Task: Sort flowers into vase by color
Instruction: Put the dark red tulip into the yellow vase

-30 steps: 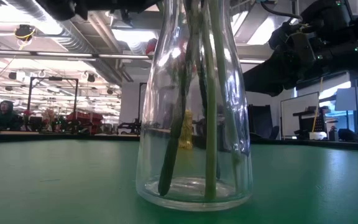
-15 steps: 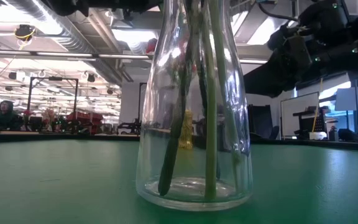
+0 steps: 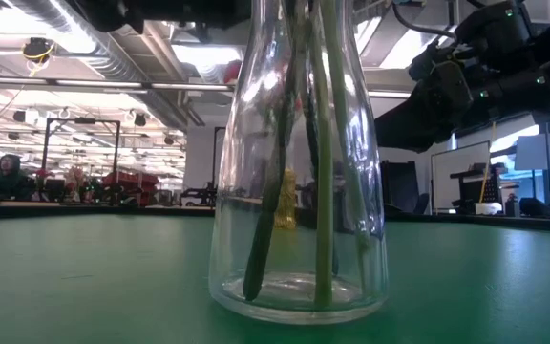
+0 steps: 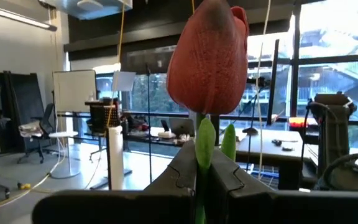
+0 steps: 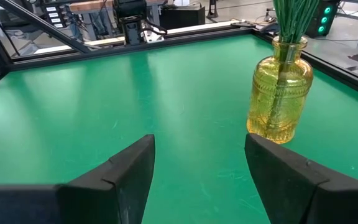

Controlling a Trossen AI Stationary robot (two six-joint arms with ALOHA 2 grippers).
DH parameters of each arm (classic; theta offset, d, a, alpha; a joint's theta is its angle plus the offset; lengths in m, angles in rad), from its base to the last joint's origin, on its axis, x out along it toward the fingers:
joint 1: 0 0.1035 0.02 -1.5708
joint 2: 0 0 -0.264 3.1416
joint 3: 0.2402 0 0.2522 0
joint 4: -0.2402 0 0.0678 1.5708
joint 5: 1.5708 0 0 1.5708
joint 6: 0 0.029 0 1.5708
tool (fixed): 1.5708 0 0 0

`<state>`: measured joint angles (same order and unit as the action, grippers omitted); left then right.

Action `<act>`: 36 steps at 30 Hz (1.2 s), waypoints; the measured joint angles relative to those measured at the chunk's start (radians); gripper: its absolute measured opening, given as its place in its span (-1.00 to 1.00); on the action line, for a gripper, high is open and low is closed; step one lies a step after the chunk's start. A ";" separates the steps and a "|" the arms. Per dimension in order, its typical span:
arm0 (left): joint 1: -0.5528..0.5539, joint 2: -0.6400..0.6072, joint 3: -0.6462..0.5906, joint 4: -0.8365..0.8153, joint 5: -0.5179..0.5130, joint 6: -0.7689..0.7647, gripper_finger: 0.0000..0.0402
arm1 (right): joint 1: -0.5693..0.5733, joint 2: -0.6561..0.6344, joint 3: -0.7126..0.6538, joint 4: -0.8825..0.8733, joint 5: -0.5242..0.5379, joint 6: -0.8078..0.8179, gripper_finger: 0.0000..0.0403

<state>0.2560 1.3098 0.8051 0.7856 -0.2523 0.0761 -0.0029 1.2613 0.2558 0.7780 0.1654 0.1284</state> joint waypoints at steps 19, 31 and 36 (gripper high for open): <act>-0.026 -0.043 0.000 0.019 0.000 -0.019 -1.00 | 0.000 0.000 0.000 0.000 -0.001 0.001 0.23; -0.025 -0.042 -0.001 -0.052 -0.024 -0.074 -1.00 | 0.000 0.000 0.000 0.003 -0.001 0.001 0.23; -0.025 -0.040 -0.002 -0.095 -0.076 -0.069 -1.00 | 0.000 0.000 0.000 0.007 -0.001 0.001 0.23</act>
<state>0.2306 1.2694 0.8032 0.6902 -0.3281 0.0071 -0.0029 1.2613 0.2558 0.7853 0.1646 0.1292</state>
